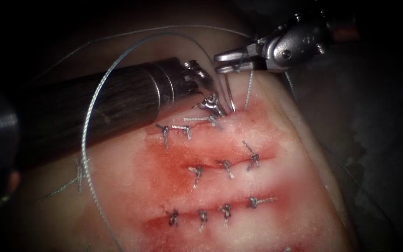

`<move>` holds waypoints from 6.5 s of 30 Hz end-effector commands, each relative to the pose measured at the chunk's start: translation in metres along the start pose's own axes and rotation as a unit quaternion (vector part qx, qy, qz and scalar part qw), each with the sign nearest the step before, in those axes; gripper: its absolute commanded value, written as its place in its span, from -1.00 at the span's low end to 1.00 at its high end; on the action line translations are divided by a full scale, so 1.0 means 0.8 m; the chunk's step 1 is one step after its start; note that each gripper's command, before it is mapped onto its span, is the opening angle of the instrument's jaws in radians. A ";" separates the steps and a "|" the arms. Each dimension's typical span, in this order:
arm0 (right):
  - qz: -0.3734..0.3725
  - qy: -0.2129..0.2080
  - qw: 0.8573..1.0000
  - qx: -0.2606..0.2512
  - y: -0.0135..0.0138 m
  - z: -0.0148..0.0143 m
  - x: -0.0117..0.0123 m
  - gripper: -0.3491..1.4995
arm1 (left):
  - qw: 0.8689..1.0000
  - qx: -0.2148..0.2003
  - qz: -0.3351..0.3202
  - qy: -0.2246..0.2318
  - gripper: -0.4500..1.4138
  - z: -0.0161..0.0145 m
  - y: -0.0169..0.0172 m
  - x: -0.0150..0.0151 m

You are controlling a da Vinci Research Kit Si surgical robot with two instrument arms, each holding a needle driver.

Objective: Wound Closure

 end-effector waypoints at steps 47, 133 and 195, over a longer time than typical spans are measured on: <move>0.030 0.006 0.999 0.044 -0.0020 0.0008 -0.0001 -1.00 | 1.000 -0.002 0.004 0.000 -1.00 -0.0007 0.0004 -0.0014; 0.042 0.007 0.998 0.048 -0.0026 0.0012 0.0001 -1.00 | 1.000 -0.003 0.004 0.003 -1.00 -0.0009 0.0000 -0.0013; 0.089 0.007 0.994 0.057 -0.0028 0.0010 -0.0003 -1.00 | 1.000 -0.003 0.005 0.005 -1.00 -0.0011 -0.0002 -0.0012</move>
